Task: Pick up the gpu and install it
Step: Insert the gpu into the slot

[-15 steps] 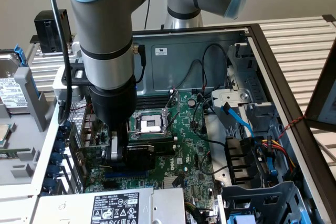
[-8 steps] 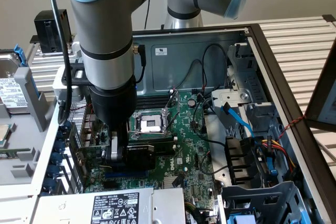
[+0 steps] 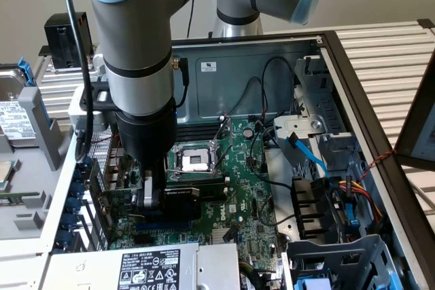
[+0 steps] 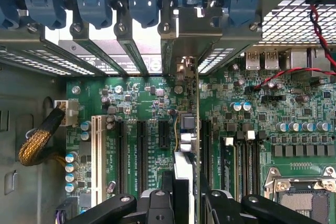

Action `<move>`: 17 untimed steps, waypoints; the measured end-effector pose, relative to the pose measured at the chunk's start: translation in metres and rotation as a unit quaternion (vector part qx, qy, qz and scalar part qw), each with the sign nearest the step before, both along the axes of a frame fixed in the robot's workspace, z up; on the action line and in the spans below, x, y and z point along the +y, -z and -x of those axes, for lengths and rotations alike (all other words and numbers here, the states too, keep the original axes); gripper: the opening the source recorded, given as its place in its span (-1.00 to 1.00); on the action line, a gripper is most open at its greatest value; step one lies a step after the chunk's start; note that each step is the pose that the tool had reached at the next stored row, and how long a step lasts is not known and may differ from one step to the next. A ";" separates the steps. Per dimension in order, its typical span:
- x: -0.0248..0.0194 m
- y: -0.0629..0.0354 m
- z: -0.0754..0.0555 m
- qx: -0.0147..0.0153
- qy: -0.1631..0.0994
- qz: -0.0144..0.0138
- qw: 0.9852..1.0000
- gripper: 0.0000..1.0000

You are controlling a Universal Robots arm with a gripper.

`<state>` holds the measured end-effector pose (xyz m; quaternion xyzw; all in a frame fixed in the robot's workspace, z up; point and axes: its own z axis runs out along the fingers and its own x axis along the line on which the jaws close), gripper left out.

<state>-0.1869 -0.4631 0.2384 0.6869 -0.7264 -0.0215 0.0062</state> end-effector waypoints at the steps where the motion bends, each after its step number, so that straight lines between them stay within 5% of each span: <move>1: 0.0000 0.0000 0.000 0.000 -0.002 0.000 1.000 -0.44; 17: -0.0007 0.0000 -0.001 0.000 -0.006 0.000 1.000 -0.44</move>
